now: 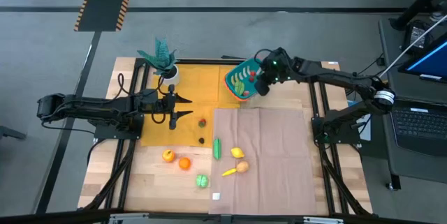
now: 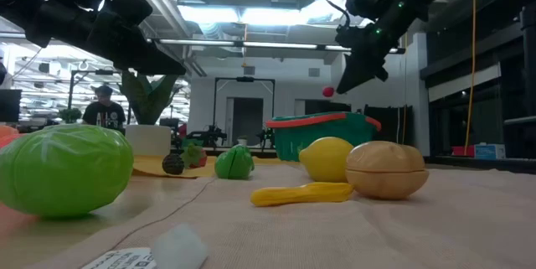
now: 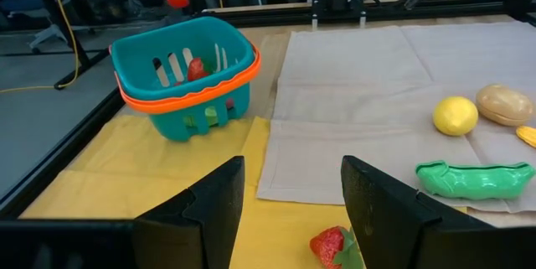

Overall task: Pick and placing Produce into tupperware
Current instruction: Put the cherry into the basket

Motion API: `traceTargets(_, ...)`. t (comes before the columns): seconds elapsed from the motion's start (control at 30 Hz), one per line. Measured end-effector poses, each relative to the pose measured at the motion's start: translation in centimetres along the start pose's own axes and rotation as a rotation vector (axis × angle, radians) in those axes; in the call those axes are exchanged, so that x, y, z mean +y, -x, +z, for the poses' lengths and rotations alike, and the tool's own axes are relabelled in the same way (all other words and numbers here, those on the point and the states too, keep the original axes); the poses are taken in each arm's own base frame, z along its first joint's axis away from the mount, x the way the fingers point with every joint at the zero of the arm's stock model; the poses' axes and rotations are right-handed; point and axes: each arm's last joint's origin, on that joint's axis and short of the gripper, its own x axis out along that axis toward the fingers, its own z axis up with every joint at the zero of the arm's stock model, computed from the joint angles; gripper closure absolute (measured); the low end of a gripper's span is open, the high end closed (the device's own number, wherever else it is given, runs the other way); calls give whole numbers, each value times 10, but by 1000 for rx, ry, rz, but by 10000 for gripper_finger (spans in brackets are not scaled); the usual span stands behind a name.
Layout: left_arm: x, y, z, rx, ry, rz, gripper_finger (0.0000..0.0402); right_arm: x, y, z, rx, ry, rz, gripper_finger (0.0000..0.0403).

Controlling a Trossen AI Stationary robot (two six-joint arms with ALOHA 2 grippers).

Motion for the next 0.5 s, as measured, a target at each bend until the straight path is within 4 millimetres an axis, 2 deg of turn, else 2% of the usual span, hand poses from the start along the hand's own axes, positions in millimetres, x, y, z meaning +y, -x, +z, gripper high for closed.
traceTargets(0.2,0,0,0,0,1,0,209,-4,-5,-1,33,-12,13,403)
traceTargets(0.5,0,0,0,0,2,0,209,-6,-26,-1,49,-1,44,403)
